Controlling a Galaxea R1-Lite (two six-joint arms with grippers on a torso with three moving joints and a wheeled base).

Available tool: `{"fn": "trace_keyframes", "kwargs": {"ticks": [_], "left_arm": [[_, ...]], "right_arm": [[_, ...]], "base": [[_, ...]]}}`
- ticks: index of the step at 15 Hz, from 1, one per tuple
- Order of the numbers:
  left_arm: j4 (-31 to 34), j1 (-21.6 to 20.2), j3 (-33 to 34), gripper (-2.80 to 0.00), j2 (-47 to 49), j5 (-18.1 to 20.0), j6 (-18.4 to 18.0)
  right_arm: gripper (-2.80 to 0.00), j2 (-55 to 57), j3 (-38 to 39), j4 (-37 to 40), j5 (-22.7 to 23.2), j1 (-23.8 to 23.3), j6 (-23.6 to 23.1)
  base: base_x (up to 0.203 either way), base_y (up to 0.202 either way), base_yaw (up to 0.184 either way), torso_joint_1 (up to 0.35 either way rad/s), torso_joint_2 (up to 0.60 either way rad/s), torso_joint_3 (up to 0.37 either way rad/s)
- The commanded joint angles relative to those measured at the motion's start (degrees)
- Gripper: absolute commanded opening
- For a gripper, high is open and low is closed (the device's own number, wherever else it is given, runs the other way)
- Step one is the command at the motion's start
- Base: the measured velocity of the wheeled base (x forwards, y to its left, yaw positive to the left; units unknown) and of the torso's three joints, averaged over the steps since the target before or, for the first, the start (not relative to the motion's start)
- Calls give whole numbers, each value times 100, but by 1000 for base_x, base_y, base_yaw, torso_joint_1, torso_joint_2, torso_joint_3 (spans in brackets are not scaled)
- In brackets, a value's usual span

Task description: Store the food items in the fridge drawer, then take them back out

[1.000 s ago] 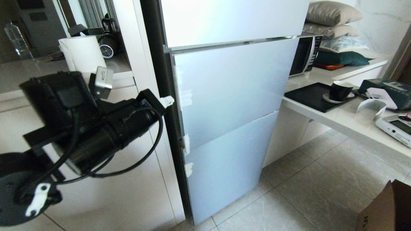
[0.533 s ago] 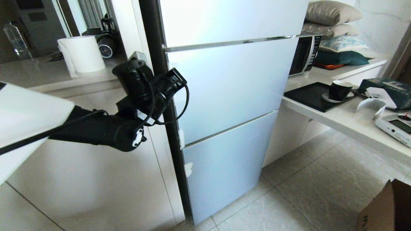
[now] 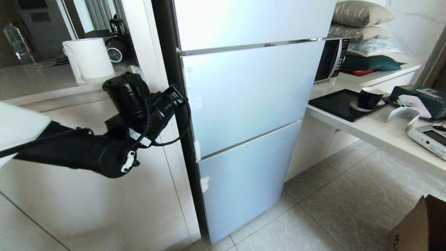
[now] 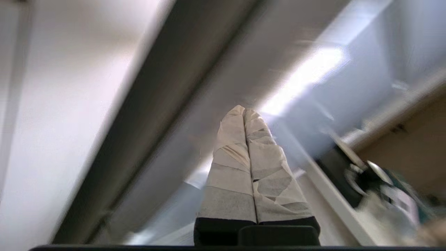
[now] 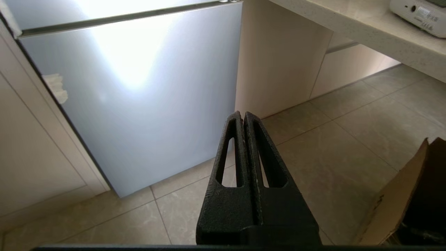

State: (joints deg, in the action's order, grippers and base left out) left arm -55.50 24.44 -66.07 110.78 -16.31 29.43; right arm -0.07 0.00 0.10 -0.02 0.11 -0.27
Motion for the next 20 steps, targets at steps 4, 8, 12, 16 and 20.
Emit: {"fn": "trace_keyframes", "kwargs": {"ticks": [4,8,12,16,20], "left_arm": [[-29,-149,-194,-280,61,27,4],[4,-369,-1318,-280,818,8,-13],[31,-396,-1664,-280,1112,83,-7],[-22,-296,-1576,-280,1080,458,19],[-29,-142,-1187,-280,853,824,35]], "right_arm": [[-280,-1,0,-1,-2,7,-3],[-280,-1,0,-1,-3,7,0],[-280,-1,0,-1,2,7,0],[-280,-1,0,-1,2,7,0],[-280,1,0,-1,2,7,0]], "base": [[0,0,0,0,0,0],[0,0,0,0,0,0],[0,0,0,0,0,0],[0,0,0,0,0,0],[0,0,0,0,0,0]]}}
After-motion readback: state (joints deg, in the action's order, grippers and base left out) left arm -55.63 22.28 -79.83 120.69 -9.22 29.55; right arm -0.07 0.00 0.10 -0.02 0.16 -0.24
